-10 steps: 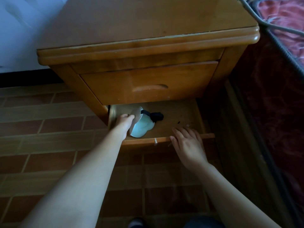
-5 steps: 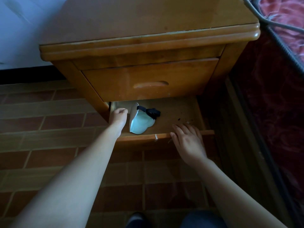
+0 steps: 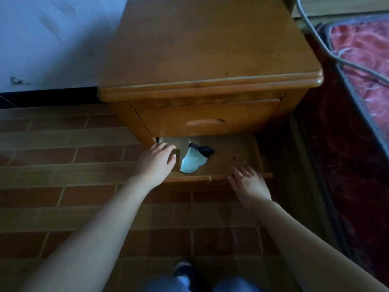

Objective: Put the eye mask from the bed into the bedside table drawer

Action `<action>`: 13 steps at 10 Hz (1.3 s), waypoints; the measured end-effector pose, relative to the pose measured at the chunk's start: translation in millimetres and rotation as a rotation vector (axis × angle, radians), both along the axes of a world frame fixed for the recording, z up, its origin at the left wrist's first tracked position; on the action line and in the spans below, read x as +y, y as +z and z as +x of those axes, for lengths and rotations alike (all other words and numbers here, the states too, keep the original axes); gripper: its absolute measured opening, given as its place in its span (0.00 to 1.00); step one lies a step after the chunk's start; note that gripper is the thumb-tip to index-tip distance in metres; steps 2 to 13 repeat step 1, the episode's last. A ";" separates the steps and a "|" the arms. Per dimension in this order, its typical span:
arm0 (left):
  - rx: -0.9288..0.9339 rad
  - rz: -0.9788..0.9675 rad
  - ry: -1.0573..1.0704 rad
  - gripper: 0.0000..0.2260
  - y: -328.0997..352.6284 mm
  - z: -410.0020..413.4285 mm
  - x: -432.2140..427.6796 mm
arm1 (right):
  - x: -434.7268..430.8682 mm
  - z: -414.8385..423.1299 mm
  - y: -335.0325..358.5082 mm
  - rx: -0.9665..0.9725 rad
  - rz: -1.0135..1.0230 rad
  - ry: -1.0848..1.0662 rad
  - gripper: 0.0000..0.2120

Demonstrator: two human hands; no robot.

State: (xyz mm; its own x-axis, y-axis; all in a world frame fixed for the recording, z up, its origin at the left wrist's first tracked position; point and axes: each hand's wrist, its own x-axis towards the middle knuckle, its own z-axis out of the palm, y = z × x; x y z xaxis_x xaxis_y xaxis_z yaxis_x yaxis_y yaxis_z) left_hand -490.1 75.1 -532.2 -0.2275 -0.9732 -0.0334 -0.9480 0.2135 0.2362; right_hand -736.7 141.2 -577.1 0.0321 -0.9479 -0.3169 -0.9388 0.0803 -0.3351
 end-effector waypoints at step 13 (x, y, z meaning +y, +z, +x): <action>-0.089 0.007 -0.054 0.16 49.1 1.3 4.8 | 6.8 -3.4 47.9 -0.019 -0.060 -0.030 0.22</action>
